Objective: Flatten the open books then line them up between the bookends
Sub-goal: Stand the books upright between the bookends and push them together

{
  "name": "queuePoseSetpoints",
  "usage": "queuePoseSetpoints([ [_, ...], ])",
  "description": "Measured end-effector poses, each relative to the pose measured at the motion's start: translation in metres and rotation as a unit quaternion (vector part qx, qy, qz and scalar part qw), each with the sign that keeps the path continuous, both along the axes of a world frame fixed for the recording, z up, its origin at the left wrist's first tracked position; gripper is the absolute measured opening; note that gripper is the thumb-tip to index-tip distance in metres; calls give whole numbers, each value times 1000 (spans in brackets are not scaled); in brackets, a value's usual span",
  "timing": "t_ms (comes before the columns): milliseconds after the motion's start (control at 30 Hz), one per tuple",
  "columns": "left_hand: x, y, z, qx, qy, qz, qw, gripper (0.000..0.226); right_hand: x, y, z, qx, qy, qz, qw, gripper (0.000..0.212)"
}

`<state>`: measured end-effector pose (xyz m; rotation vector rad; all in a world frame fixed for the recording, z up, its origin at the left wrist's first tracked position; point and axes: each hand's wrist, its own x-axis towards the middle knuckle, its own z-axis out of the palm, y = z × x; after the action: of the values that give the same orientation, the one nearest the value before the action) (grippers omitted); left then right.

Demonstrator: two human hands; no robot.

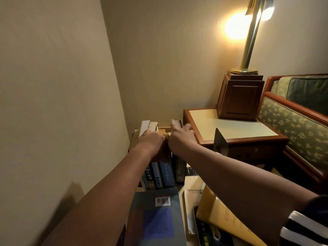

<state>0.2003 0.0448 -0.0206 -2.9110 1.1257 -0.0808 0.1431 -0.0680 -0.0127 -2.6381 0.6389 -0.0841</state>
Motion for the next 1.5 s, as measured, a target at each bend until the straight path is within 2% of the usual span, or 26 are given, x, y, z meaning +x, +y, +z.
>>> queuePoseSetpoints([
  [100, 2, -2, -3, 6, -9, -5, 1000, 17, 5, -4, -5, 30, -4, -14, 999, 60],
  [200, 5, -2, -8, 12, -13, -13, 1000, 22, 4, -7, -12, 44, -5, -36, 998, 66],
  [300, 10, -2, -11, 1, -26, -10, 1000, 29, 0, -7, -20, 33, 22, -12, 999, 83],
  [467, 14, -6, -13, -30, -19, -33, 999, 30, -2, -11, -21, 84, 27, 40, 995, 79],
  [533, 19, -5, -9, -65, 5, -60, 996, 35, -5, -15, -14, 134, 13, 60, 989, 73],
  [600, 22, 2, 2, -79, 34, -76, 993, 53, -8, -21, -9, 256, -2, 75, 964, 73],
  [633, 24, 7, 7, -80, 34, -74, 993, 61, -9, -23, -10, 312, -13, 84, 946, 77],
  [733, 28, 23, 11, -57, 30, -31, 997, 86, -10, -41, -38, 389, -72, 109, 912, 105],
  [767, 27, 27, 8, -54, 46, -13, 997, 95, -14, -44, -47, 396, -80, 111, 908, 101],
  [833, 24, 30, 0, -62, 78, 2, 995, 108, -23, -40, -53, 409, -96, 113, 900, 73],
  [900, 22, 28, -7, -78, 81, -8, 994, 113, -23, -37, -60, 433, -127, 117, 885, 62],
  [1133, 26, 23, -9, -73, 69, -27, 995, 109, -17, -30, -67, 487, -155, 117, 852, 58],
  [1333, 25, 8, -3, -20, 15, -66, 997, 106, -21, -37, -68, 472, -150, 132, 859, 60],
  [1500, 16, -24, 0, -68, 50, -143, 986, 109, -35, -46, -65, 515, -195, 101, 828, 50],
])
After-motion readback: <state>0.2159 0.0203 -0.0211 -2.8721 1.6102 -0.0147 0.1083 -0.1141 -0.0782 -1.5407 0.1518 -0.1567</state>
